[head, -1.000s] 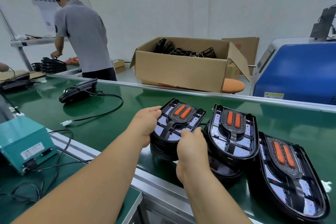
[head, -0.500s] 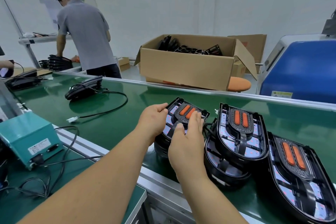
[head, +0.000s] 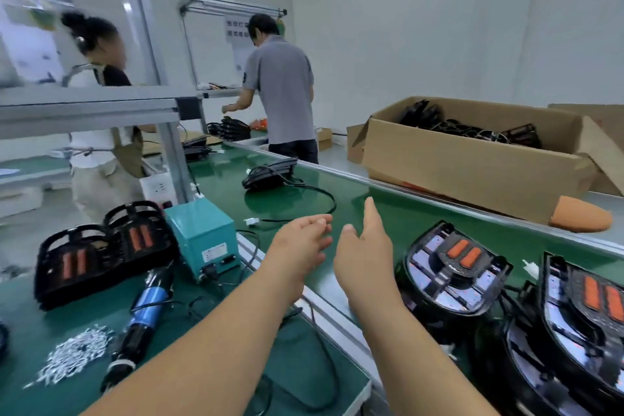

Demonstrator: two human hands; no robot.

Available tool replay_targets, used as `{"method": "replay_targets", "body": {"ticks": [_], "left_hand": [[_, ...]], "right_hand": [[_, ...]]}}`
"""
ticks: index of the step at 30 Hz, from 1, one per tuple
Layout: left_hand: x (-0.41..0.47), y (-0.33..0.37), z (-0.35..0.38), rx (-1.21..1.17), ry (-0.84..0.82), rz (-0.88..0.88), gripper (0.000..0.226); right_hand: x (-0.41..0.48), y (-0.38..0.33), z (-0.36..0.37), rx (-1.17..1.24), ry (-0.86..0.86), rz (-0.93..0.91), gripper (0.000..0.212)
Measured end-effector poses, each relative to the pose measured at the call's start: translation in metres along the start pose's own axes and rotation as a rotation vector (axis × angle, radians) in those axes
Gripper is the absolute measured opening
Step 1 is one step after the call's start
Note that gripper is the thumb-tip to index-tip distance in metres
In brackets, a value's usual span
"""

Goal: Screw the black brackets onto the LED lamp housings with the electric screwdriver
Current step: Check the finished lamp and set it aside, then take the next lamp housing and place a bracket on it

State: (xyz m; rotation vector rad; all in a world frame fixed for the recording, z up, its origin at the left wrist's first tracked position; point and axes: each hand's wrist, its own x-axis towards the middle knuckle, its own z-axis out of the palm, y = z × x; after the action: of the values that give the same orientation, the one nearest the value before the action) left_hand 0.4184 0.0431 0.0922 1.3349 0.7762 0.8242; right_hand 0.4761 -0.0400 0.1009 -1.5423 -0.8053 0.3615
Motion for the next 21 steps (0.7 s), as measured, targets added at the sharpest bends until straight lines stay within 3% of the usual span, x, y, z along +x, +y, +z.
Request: {"method": "replay_targets", "body": {"ticks": [11,21], "left_hand": [[-0.063,0.002,-0.191,-0.083,0.567,0.102,0.019],[-0.129,-0.014,-0.303,-0.063,0.835,0.081,0.019]], "right_hand": [[-0.054,-0.018,0.183,-0.072,-0.454,-0.028,0.059],[-0.123,-0.029,0.292,-0.035,-0.715,-0.040,0.059]]}}
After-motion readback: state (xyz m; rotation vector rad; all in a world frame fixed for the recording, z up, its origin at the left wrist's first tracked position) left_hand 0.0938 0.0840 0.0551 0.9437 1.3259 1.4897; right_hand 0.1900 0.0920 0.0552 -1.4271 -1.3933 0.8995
